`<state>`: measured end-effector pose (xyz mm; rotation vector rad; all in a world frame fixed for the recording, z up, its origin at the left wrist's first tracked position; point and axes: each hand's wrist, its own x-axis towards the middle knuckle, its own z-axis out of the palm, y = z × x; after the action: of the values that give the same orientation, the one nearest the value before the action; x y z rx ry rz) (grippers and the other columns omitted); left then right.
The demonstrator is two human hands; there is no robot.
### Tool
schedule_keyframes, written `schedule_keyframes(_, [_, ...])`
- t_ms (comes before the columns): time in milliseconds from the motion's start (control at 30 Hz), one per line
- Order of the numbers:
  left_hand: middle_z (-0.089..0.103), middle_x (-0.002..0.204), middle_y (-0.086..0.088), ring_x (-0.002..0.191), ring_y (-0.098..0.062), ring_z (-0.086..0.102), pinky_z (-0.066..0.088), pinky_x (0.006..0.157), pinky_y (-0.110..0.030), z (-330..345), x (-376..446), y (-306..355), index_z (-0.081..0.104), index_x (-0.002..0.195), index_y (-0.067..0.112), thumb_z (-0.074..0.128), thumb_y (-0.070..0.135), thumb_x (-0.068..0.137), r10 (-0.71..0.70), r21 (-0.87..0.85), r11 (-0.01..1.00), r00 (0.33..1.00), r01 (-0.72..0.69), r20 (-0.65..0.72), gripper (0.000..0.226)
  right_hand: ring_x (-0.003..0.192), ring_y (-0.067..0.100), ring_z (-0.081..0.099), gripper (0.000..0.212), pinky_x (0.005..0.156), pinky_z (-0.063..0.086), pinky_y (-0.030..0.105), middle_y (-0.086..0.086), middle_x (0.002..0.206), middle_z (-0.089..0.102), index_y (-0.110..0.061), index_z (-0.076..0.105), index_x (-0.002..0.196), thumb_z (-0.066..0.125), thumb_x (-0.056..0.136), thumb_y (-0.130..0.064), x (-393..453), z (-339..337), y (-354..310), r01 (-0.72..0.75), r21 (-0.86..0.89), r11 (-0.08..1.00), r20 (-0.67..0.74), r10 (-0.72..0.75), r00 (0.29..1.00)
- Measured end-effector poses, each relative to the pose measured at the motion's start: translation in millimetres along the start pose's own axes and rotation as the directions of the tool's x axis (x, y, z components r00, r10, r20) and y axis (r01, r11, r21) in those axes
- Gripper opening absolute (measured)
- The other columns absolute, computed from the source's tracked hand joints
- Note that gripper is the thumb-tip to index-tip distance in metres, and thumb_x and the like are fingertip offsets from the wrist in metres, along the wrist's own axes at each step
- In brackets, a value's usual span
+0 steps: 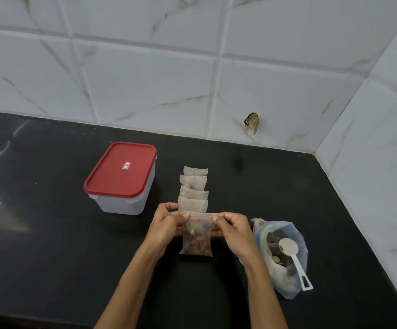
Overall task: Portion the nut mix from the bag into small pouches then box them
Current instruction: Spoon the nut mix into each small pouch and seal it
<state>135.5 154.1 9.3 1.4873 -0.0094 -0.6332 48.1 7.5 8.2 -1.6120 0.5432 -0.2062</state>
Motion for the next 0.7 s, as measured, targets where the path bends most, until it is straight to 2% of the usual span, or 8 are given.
schedule_keyframes(100, [0.07,0.092,-0.018,0.085,-0.027,0.07,0.058,0.076,-0.038,-10.5,3.8,-6.4,0.065,0.098,0.003,0.058,0.002,0.091,0.016,0.159,0.987,1.0,-0.016,0.002,0.01,0.075,0.017,0.072,0.022,0.074,0.059,0.035,0.007,0.081,0.073,-0.006,0.072,0.085,0.052,0.094,-0.009,3.1,12.1,7.2,-0.028,-0.1,0.995,-0.008,0.027,1.0])
schedule_keyframes(200, [0.072,0.084,-0.015,0.082,-0.025,0.071,0.06,0.073,-0.037,-20.1,7.9,-7.8,0.072,0.086,0.007,0.062,0.003,0.088,0.048,0.269,0.963,0.998,-0.034,-0.045,0.011,0.071,0.012,0.071,0.02,0.073,0.059,0.032,0.003,0.082,0.073,-0.011,0.072,0.086,0.053,0.092,-0.009,3.9,20.7,8.0,-0.068,-0.187,0.98,-0.018,0.066,0.998])
schedule_keyframes(300, [0.072,0.084,-0.01,0.081,-0.02,0.07,0.058,0.065,-0.029,-23.9,10.5,-6.6,0.074,0.081,0.013,0.067,0.005,0.086,0.068,0.318,0.947,0.996,-0.048,-0.051,0.012,0.068,0.011,0.071,0.02,0.07,0.059,0.027,0.001,0.08,0.072,-0.013,0.073,0.084,0.055,0.09,-0.008,5.5,22.0,6.2,-0.102,-0.203,0.974,-0.041,0.096,0.995])
schedule_keyframes(467, [0.07,0.092,-0.007,0.082,-0.016,0.068,0.06,0.07,-0.029,-26.2,15.8,-5.1,0.075,0.092,0.014,0.056,0.003,0.091,0.018,0.4,0.916,0.999,-0.003,-0.035,0.022,0.067,0.01,0.07,0.015,0.065,0.057,0.02,0.0,0.08,0.072,-0.015,0.073,0.082,0.06,0.087,-0.01,8.5,25.0,4.6,-0.137,-0.241,0.961,-0.094,0.118,0.989])
schedule_keyframes(567, [0.07,0.093,-0.005,0.082,-0.014,0.067,0.06,0.072,-0.029,-25.7,16.8,-2.4,0.072,0.099,0.014,0.06,0.005,0.089,0.037,0.467,0.884,0.997,-0.003,-0.064,0.018,0.068,0.009,0.069,0.011,0.063,0.055,0.017,-0.002,0.08,0.071,-0.015,0.073,0.084,0.062,0.086,-0.012,10.6,25.9,5.4,-0.151,-0.272,0.95,-0.129,0.119,0.984])
schedule_keyframes(633, [0.07,0.096,0.0,0.085,-0.011,0.066,0.057,0.082,-0.031,-25.2,15.8,2.1,0.07,0.108,0.016,0.065,0.012,0.087,0.091,0.582,0.812,0.993,-0.028,-0.079,0.022,0.07,0.008,0.069,0.01,0.065,0.056,0.018,-0.002,0.084,0.071,-0.017,0.073,0.086,0.064,0.086,-0.013,11.1,25.9,4.5,-0.161,-0.282,0.946,-0.15,0.122,0.981])
schedule_keyframes(700, [0.069,0.097,0.003,0.087,-0.007,0.062,0.051,0.085,-0.024,-22.5,12.3,9.3,0.066,0.115,0.016,0.067,0.017,0.086,0.178,0.701,0.71,0.981,-0.074,-0.077,0.029,0.072,0.007,0.068,0.012,0.068,0.057,0.021,-0.001,0.093,0.071,-0.016,0.072,0.096,0.066,0.086,-0.015,10.8,25.0,2.6,-0.168,-0.3,0.939,-0.171,0.12,0.978])
